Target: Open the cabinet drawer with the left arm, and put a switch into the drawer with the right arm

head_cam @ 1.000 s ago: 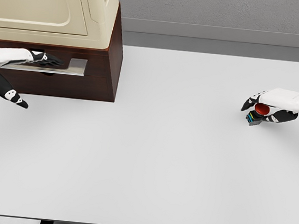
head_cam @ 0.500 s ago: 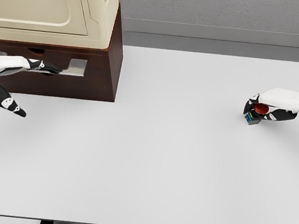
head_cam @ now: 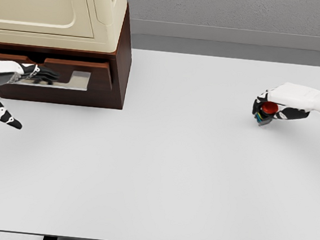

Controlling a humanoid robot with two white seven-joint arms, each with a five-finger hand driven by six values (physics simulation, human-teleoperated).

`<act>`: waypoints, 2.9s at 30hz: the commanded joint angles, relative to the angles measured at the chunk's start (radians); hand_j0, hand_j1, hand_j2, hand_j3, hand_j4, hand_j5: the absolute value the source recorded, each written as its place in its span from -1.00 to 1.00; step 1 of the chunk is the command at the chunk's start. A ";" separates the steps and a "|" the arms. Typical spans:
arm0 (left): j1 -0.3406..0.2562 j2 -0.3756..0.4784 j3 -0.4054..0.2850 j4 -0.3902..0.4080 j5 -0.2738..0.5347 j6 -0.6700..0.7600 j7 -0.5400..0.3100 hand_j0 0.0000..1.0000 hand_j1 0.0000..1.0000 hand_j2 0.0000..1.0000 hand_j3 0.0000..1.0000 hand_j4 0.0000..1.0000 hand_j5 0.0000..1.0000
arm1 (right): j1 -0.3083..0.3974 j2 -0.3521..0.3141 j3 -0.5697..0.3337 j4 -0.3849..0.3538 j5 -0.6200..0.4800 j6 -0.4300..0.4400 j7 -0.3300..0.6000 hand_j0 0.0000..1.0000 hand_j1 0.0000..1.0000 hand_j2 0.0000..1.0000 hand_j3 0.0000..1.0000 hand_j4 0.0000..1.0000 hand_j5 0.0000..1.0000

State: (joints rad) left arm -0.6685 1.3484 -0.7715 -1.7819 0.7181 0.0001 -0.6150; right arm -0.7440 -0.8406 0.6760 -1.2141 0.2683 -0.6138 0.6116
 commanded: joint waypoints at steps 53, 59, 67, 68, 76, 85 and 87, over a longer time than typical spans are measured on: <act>0.112 0.175 -0.026 0.016 -0.137 -0.065 0.004 1.00 1.00 1.00 1.00 1.00 1.00 | -0.167 0.250 0.085 -0.205 -0.110 0.003 -0.001 0.06 0.06 0.06 0.06 0.06 0.06; 0.110 0.195 -0.025 0.016 -0.137 -0.065 0.004 1.00 1.00 1.00 1.00 1.00 1.00 | -0.179 0.271 0.088 -0.234 -0.126 0.003 -0.001 0.06 0.06 0.06 0.06 0.06 0.06; 0.109 0.193 -0.022 0.016 -0.135 -0.069 0.004 1.00 1.00 1.00 1.00 1.00 1.00 | -0.210 0.316 0.125 -0.257 -0.127 0.003 -0.001 0.06 0.06 0.06 0.06 0.06 0.06; 0.106 0.193 -0.020 0.016 -0.135 -0.097 0.004 1.00 1.00 1.00 1.00 1.00 1.00 | -0.216 0.327 0.129 -0.258 -0.126 0.003 -0.001 0.06 0.06 0.06 0.06 0.06 0.06; 0.104 0.183 0.032 0.016 -0.134 -0.123 0.004 1.00 1.00 1.00 1.00 1.00 1.00 | -0.232 0.348 0.129 -0.260 -0.127 0.003 -0.001 0.06 0.06 0.06 0.06 0.06 0.06; 0.106 0.176 0.069 0.016 -0.128 -0.147 0.004 1.00 1.00 1.00 1.00 1.00 1.00 | -0.259 0.371 0.145 -0.306 -0.147 0.003 -0.001 0.07 0.07 0.07 0.07 0.07 0.07; 0.106 0.176 0.067 0.016 -0.117 -0.172 0.004 1.00 1.00 1.00 1.00 1.00 1.00 | -0.261 0.371 0.146 -0.315 -0.156 0.003 -0.001 0.07 0.07 0.07 0.07 0.07 0.07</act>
State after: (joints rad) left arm -0.5630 1.5231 -0.7098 -1.7649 0.5752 -0.1559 -0.6154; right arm -1.0048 -0.4704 0.8214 -1.5185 0.1286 -0.6143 0.6111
